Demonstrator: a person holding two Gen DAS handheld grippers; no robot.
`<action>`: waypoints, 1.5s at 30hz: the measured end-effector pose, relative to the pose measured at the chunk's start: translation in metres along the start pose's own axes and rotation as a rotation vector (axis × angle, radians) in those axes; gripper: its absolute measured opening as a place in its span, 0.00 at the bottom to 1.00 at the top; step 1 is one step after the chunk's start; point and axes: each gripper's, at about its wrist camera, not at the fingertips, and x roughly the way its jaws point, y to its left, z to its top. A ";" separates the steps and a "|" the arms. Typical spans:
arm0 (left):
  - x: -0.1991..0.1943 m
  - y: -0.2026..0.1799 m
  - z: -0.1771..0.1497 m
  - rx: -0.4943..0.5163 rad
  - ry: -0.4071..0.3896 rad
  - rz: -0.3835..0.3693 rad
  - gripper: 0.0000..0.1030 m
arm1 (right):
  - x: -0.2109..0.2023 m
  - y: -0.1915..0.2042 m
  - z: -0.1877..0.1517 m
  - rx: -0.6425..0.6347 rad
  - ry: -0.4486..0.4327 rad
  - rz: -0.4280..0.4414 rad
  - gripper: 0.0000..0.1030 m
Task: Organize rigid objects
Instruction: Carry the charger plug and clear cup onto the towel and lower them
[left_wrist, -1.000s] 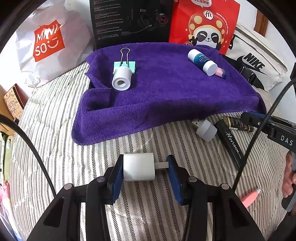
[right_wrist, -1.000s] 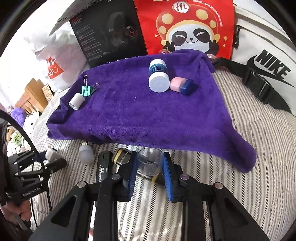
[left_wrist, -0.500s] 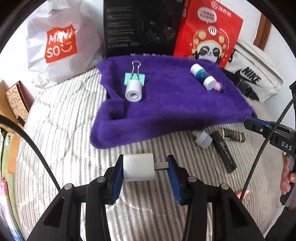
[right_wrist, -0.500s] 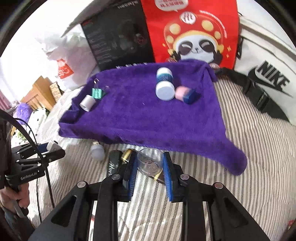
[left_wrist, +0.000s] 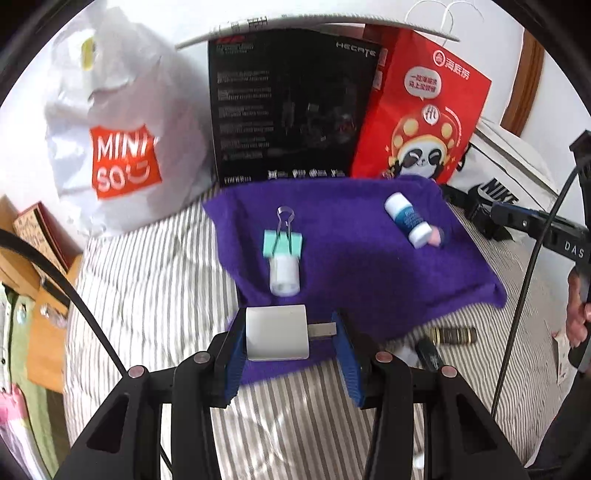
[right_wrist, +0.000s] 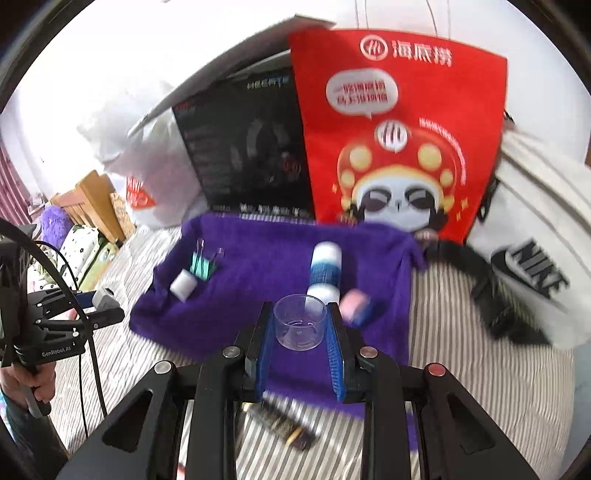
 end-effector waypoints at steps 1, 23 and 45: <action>0.002 0.000 0.005 0.005 -0.002 0.004 0.41 | 0.003 -0.001 0.006 -0.004 0.001 0.006 0.26; 0.061 0.003 0.053 0.071 0.034 -0.072 0.41 | 0.060 -0.038 0.021 0.001 0.083 0.041 0.26; 0.073 0.004 0.024 0.059 0.094 -0.082 0.41 | 0.103 -0.043 -0.008 -0.056 0.291 0.093 0.26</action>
